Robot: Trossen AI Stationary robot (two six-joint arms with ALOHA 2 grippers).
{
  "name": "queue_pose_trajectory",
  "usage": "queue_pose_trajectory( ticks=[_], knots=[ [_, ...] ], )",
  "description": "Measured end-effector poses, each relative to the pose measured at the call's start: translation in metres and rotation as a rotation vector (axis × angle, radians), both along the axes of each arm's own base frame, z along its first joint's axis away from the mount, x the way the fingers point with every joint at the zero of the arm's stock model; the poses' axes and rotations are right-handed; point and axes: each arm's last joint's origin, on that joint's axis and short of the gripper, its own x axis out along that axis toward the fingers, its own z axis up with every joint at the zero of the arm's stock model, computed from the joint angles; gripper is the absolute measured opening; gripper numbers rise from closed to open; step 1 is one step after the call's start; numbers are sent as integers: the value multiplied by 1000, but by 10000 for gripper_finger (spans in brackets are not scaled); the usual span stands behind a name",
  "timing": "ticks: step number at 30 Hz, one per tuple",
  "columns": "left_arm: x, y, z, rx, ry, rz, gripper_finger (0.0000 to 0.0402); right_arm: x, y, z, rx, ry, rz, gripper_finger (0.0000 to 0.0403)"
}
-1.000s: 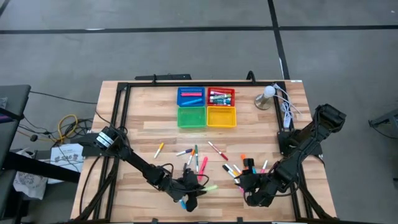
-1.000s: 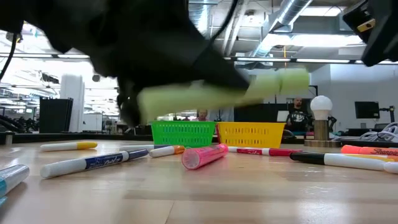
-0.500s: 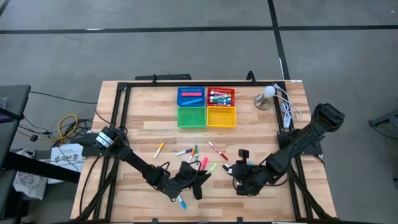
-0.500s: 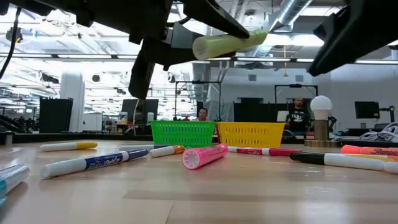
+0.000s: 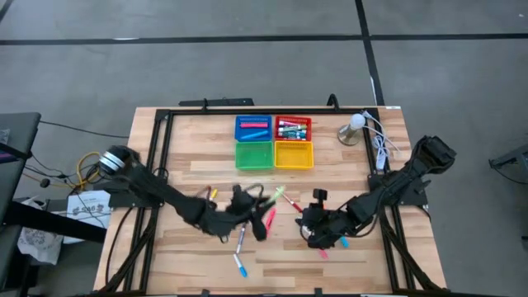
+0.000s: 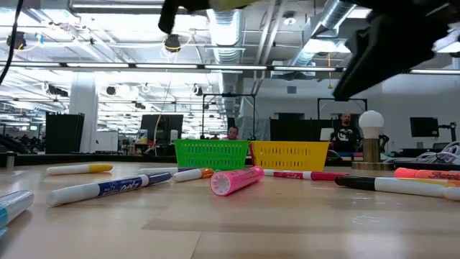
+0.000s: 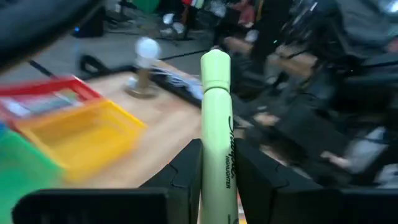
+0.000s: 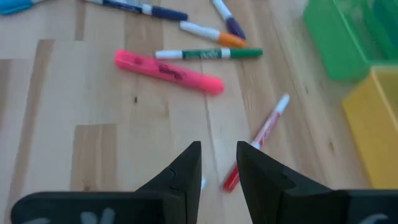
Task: Pick & Place Markers
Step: Put the green highlighter into the blue bin
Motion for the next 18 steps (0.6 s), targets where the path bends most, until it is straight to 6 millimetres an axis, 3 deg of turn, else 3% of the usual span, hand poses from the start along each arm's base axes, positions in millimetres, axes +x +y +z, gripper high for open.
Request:
queue_pose_trajectory(
  ticks=[5,8,13,18],
  knots=[
    [-22,52,33,80,192,4,79,20,-17,8,-60,-3,133,92],
    [-37,89,41,103,298,-7,79,37,-36,16,-100,-57,131,91],
    [-65,150,37,137,384,-26,79,61,-75,27,-68,-204,-8,91],
    [-91,203,23,174,464,-8,79,72,-114,33,111,-338,-281,91]
  ],
)
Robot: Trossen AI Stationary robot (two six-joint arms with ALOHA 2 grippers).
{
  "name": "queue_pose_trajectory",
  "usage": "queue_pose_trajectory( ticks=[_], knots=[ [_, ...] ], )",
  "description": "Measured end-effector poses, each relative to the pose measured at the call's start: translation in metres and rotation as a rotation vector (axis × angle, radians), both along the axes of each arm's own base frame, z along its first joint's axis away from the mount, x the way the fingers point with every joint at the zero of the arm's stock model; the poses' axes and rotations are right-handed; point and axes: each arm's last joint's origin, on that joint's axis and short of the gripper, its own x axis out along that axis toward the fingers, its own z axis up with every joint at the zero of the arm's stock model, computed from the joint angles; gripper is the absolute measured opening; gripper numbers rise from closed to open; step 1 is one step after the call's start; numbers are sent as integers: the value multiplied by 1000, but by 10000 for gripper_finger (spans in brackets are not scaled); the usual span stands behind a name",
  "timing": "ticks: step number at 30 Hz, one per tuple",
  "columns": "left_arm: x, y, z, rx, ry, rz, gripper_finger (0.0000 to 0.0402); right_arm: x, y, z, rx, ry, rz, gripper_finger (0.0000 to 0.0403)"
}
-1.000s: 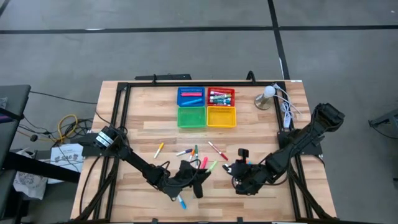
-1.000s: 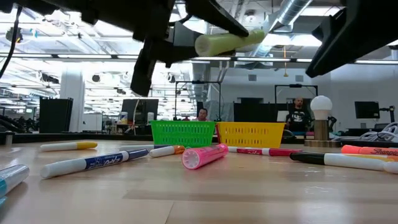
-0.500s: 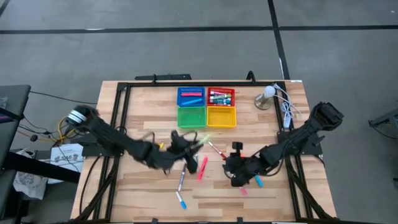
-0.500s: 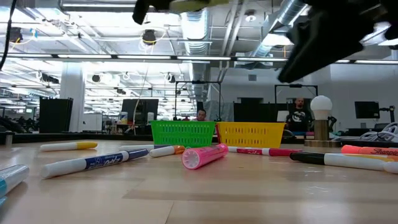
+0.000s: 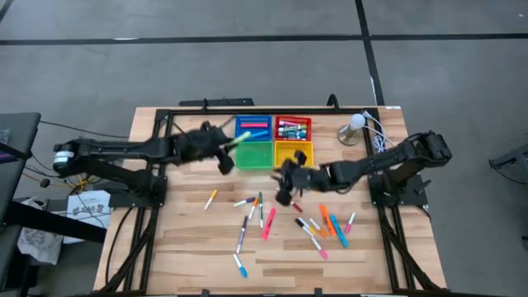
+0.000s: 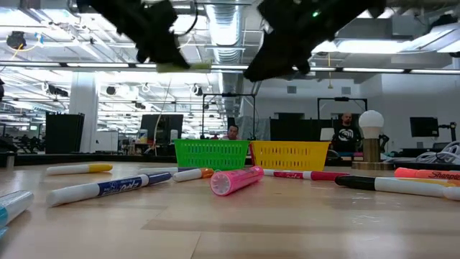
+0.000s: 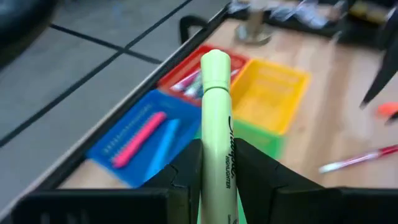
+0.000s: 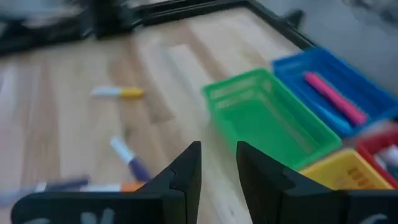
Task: Pick & Place Markers
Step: Put the green highlighter into the blue bin
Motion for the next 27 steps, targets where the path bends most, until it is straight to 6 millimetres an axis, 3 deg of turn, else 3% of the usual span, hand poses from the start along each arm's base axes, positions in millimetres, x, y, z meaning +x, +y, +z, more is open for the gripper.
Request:
queue_pose_trajectory(
  ticks=[6,14,19,27],
  knots=[
    [-15,56,-16,16,100,-90,79,4,-23,0,222,-52,-37,91],
    [-22,116,-35,45,102,-183,79,6,-12,2,340,-58,112,91],
    [-17,136,-54,28,122,-246,79,6,-5,3,387,-74,107,91],
    [19,154,-64,28,130,-337,79,6,-1,4,454,-101,75,91]
  ],
)
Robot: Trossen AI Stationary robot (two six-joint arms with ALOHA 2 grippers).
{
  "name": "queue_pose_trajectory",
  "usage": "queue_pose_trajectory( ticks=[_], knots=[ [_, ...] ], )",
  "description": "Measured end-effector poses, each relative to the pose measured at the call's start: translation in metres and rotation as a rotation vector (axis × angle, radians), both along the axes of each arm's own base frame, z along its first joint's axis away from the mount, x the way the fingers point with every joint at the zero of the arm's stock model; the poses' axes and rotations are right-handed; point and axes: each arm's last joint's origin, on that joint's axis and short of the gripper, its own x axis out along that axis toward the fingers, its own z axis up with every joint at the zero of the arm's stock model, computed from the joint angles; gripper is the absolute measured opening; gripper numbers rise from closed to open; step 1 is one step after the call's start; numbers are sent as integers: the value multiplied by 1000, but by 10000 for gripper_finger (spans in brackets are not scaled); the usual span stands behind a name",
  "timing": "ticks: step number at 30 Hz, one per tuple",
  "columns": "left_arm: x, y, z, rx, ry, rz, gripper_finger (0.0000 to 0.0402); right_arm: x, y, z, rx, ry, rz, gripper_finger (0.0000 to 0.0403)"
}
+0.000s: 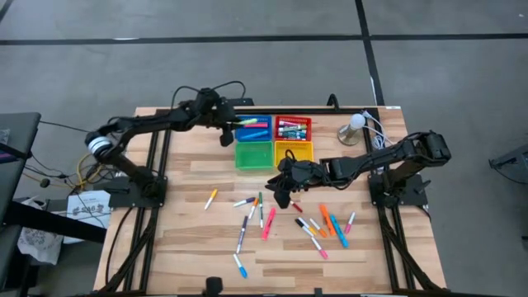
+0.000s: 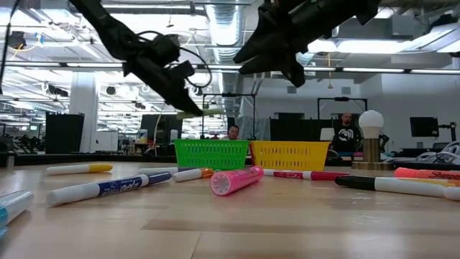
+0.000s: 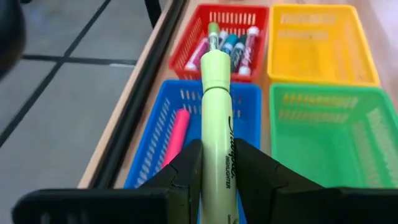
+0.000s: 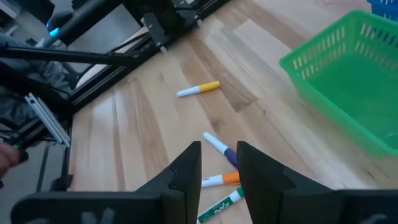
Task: Pick & Place Markers
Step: Put the green highlighter into the blue bin, then put the pink highlighter into the blue bin
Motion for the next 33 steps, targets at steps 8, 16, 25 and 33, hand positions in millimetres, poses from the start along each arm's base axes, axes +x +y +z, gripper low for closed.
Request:
queue_pose_trajectory(
  ticks=[8,16,25,33],
  knots=[
    [19,10,-14,-31,31,-7,79,0,0,0,26,-5,-15,91],
    [21,10,-21,-105,33,36,105,0,2,0,26,-5,-7,91],
    [24,6,-21,-95,36,16,154,0,3,0,27,-4,-5,91],
    [24,-12,-14,-276,59,76,158,-2,12,-1,50,7,4,91]
  ],
)
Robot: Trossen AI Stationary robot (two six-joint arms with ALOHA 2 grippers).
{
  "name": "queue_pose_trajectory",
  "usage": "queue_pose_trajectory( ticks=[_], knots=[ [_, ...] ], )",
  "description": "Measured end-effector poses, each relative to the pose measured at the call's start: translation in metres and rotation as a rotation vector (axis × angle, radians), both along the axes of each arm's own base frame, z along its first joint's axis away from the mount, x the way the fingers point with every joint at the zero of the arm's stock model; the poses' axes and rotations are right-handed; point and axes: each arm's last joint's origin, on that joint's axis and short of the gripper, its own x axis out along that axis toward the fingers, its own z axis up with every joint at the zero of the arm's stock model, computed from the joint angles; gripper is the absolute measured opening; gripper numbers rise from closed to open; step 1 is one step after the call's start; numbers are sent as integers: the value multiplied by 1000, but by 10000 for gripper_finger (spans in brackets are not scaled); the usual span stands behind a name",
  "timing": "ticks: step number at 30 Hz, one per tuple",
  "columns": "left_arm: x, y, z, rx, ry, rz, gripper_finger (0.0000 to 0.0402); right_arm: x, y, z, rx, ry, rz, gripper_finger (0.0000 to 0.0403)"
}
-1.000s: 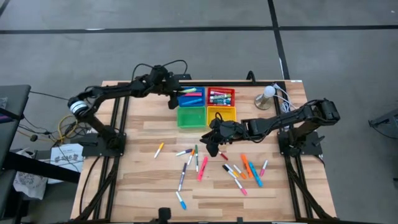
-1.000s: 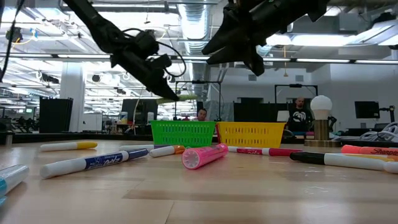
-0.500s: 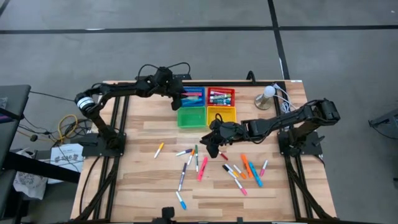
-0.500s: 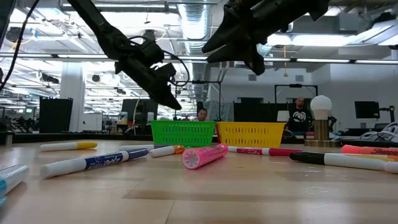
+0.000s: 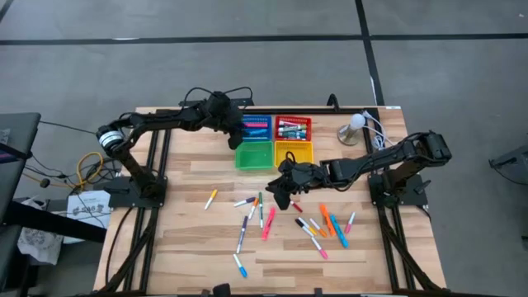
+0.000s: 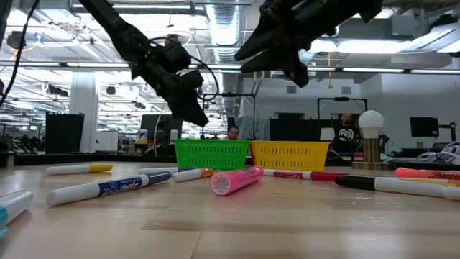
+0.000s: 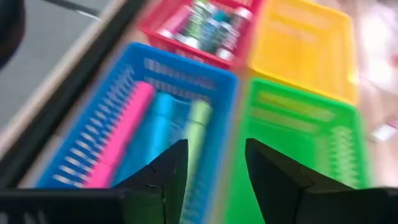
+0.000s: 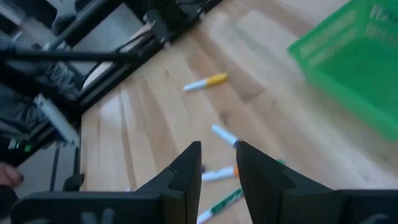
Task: Pick & Place Markers
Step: Put the pink highlighter into the blue bin
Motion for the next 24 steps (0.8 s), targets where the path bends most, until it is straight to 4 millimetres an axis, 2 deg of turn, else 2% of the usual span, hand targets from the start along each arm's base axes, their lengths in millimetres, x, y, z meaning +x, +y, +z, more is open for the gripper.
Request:
queue_pose_trajectory(
  ticks=[7,12,17,20,24],
  knots=[
    [-7,-51,25,-30,-52,-147,135,-8,22,-6,-17,77,73,91],
    [-18,-94,36,-81,-98,-209,127,-22,37,-17,-46,218,127,91],
    [-24,-137,36,-214,-170,-221,127,-38,48,-19,-48,338,212,91],
    [-24,-167,29,-287,-203,-180,126,-50,52,-11,-55,366,260,91],
    [-25,-207,19,-320,-243,-146,121,-63,63,-11,-86,419,278,91]
  ],
)
